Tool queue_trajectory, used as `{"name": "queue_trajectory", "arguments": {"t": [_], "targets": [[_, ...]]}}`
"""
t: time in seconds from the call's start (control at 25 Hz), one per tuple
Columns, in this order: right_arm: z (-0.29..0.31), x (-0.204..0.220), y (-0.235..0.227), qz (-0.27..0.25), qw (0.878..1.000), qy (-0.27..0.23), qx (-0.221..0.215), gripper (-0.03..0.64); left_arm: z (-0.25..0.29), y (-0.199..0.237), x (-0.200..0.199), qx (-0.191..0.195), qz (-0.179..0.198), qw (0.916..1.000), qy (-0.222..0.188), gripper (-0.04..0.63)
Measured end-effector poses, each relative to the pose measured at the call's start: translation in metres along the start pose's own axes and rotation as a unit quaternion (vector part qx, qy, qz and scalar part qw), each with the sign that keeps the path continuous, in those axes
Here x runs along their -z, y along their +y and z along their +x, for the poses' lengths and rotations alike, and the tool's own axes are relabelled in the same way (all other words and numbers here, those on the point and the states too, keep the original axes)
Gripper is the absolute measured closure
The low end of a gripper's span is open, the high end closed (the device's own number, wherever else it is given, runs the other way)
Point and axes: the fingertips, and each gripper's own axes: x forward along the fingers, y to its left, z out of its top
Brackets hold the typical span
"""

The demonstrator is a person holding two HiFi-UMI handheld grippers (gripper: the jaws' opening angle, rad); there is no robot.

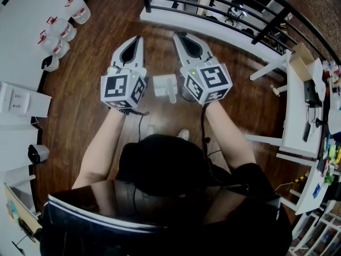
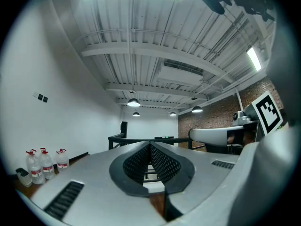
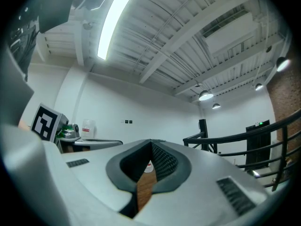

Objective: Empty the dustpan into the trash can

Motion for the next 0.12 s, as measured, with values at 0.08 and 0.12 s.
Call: {"name": "queue_trajectory", "arguments": {"t": [0.08, 0.12], "targets": [[-0.0002, 0.0005, 0.0011, 0.0, 1.0, 0.001, 0.0, 0.614, -0.0016, 0.0005, 0.0002, 0.0, -0.001, 1.0, 0.001, 0.591], [-0.0003, 0.0008, 0.0017, -0.001, 1.0, 0.002, 0.0, 0.614, -0.0024, 0.0008, 0.0003, -0.001, -0.001, 1.0, 0.001, 0.591]]}}
